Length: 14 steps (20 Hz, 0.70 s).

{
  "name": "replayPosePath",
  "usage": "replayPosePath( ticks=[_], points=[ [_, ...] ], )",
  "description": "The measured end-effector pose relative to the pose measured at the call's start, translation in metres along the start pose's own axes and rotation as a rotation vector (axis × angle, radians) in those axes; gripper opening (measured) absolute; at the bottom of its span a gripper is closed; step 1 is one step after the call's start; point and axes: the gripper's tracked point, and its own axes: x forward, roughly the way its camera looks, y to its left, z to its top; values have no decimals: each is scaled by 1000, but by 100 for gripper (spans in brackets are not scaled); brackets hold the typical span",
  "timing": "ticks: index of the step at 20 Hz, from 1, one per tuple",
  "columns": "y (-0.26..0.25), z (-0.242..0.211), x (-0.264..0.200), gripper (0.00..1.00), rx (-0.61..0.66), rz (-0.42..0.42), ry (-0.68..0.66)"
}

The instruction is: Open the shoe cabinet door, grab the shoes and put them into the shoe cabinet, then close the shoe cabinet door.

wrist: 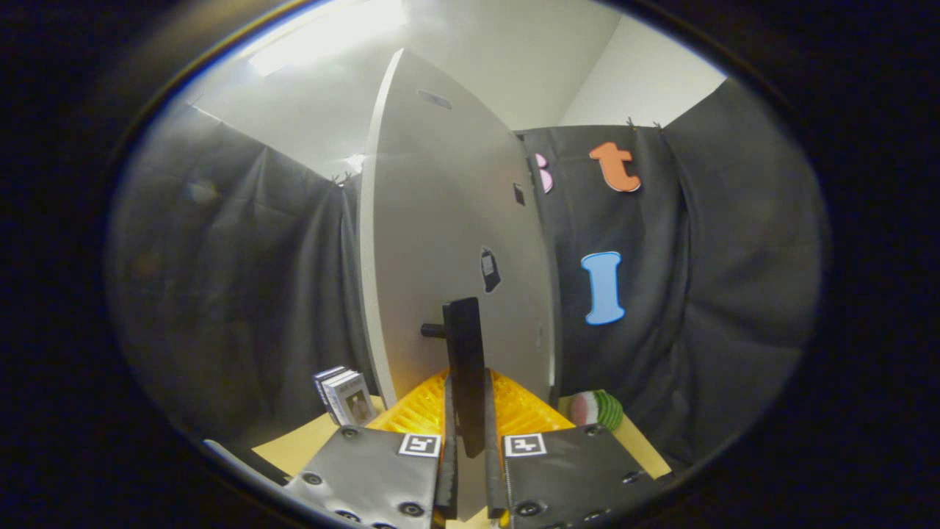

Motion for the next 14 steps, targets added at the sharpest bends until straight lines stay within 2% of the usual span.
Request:
replayPosePath(
  ticks=[3,6,11,14],
  points=[
    [-27,-3,-2,17,6,-42,12],
    [-56,3,-8,9,1,-103,1],
    [-97,8,-22,4,-4,-198,-14],
    [-125,10,-34,5,-12,-270,-21]
  ],
)
